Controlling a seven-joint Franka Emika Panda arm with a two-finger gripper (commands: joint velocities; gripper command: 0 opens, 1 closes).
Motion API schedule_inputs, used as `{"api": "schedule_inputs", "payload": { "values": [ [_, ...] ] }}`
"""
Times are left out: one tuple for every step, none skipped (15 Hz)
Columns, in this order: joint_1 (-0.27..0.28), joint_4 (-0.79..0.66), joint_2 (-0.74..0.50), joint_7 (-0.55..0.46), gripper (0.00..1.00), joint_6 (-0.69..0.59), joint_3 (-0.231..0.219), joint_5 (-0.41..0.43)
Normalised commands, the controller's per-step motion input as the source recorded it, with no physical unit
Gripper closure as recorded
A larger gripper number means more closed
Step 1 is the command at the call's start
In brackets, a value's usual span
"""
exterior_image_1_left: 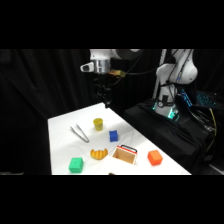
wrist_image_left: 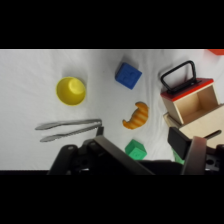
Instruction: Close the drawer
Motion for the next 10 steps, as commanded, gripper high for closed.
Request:
{"api": "schedule_inputs", "payload": {
  "values": [
    [-0.005, 0.02, 0.02, -0.02, 0.0, 0.03, 0.02, 0.021],
    [0.004, 0.01, 0.02, -0.02, 0.0, 0.08, 0.029, 0.03],
    [0.019, -0.03, 0.0, -0.05, 0.0, 0.12, 0.042, 0.04],
    [0.027, -0.06, -0.02, -0.06, 0.0, 0.13, 0.048, 0.055],
    [0.042, -0.14, -0.04, -0.08, 0.0, 0.2, 0.061, 0.062],
    [0.053, -0.2, -0.06, -0.11, 0.0, 0.25, 0.071, 0.075],
    [0.062, -0.25, -0.07, -0.13, 0.0, 0.3, 0.076, 0.079],
    [0.066, -0.27, -0.08, -0.17, 0.0, 0.33, 0.073, 0.077],
    [0.07, -0.29, -0.07, -0.22, 0.0, 0.36, 0.068, 0.105],
    [0.072, -0.3, -0.05, -0.28, 0.0, 0.37, 0.059, 0.152]
  ]
}}
